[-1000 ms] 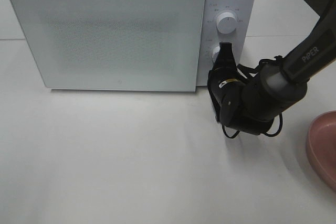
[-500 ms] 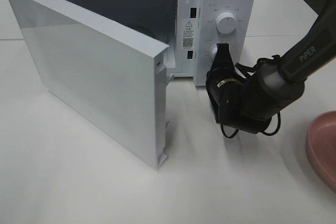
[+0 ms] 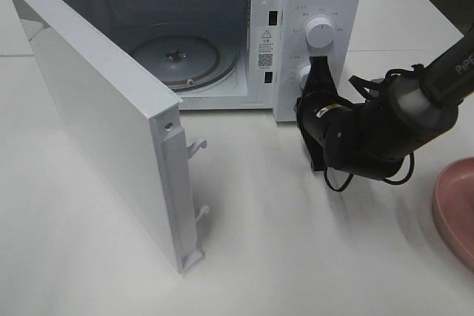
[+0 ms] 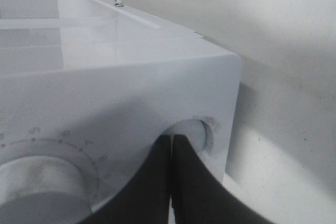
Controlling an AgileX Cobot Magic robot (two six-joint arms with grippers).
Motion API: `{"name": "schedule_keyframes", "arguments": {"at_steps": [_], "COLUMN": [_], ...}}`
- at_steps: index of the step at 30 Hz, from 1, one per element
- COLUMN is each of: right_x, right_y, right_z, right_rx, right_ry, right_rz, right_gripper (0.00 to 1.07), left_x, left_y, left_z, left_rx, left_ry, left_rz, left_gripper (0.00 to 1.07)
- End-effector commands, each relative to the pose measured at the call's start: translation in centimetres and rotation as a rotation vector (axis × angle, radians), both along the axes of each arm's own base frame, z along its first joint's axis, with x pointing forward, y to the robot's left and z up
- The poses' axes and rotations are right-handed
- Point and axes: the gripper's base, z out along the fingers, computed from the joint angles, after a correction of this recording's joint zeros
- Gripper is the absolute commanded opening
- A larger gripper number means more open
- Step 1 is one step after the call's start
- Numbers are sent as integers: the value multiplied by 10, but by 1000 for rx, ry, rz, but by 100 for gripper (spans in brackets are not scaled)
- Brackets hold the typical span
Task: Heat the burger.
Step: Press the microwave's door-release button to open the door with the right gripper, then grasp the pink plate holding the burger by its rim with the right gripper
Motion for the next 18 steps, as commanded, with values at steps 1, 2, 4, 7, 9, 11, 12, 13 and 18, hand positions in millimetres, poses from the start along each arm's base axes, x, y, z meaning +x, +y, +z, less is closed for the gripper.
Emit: {"name": "schedule_keyframes", "arguments": {"at_steps": [1,2,4,7,9,11,12,13,18], "right_x": [-2,-2,-9,-13,-19,-25,-28,-28,-41], "right_y": [14,14,15,14,13,9,8,8,1], "right_z": [22,22,20,21,23,24,26,26,34], "right_rx": [-11,-11,-14,-29,-64,-72,-76,-76,-128], "right_ry": [-84,-84,-40,-28,-10,5,10,10,22], "right_rz": [88,88,110,124,163,169,172,172,210], "right_gripper": [0,0,0,0,0,0,0,0,0], "left_x": [-1,-1,-1,-1,-1,-1,-1,-1,-1], "left_y": [-1,-1,-1,-1,-1,-1,-1,-1,-1], "left_z": [0,0,0,0,0,0,0,0,0], "left_rx": [-9,-9,-9,-9,-9,-9,-9,-9,-9], "left_ry": [-20,-20,-20,-20,-20,-20,-20,-20,-20], "left_rz": [-8,-8,-8,-8,-8,-8,-8,-8,-8], "left_gripper": [100,100,100,100,100,100,100,100,100]}}
